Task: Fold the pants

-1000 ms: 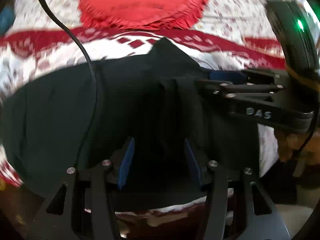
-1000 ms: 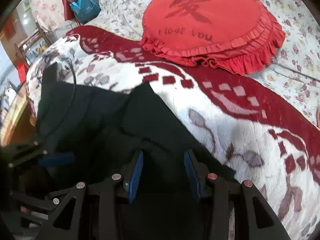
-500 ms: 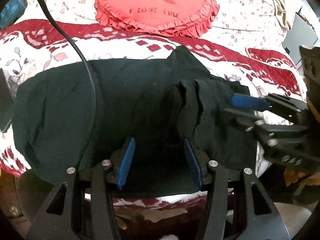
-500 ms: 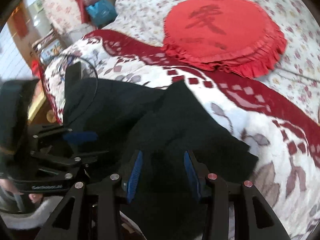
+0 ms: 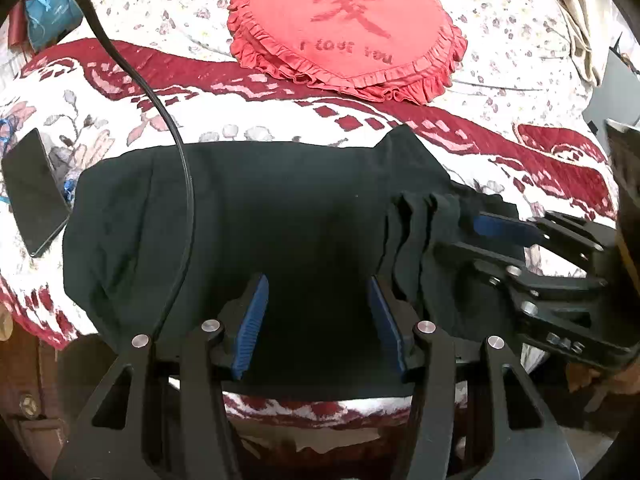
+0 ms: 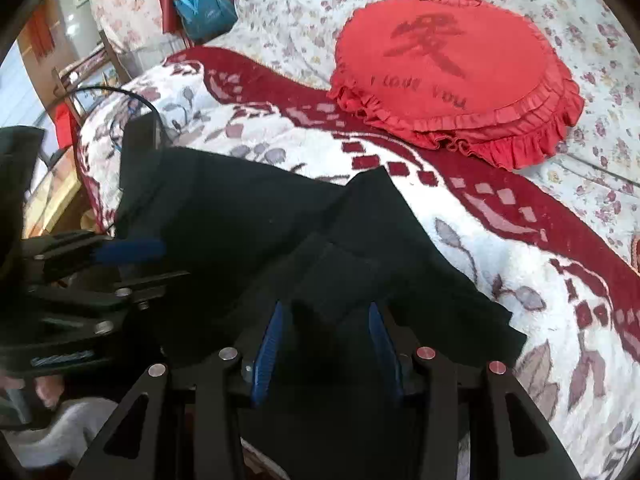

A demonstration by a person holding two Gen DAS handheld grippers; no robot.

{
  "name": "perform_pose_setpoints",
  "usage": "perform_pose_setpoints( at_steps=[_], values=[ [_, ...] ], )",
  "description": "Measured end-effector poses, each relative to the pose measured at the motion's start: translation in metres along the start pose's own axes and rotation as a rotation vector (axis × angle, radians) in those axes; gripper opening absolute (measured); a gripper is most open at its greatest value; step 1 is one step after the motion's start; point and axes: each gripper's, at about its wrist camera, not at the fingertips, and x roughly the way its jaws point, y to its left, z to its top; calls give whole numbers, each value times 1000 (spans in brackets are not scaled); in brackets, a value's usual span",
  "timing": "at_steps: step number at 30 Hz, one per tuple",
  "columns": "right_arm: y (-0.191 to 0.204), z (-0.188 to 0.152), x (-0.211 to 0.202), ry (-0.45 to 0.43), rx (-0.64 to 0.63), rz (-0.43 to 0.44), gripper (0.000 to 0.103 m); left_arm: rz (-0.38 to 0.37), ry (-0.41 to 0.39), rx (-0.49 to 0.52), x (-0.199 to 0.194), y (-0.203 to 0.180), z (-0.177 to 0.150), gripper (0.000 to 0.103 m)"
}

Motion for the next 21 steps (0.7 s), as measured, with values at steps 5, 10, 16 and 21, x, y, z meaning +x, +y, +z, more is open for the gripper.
perform_pose_setpoints(
  at_steps=[5, 10, 16, 21],
  values=[
    [2, -8, 14, 36, 9, 7, 44, 2, 5, -7, 6, 0, 4, 51],
    [6, -10, 28, 73, -6, 16, 46, 12, 18, -31, 11, 8, 7, 51],
    [9, 16, 9, 20, -38, 9, 49, 16, 7, -82, 5, 26, 10, 57],
    [18, 32, 17, 22, -59, -13, 49, 11, -6, -128, -3, 41, 11, 65]
  ],
)
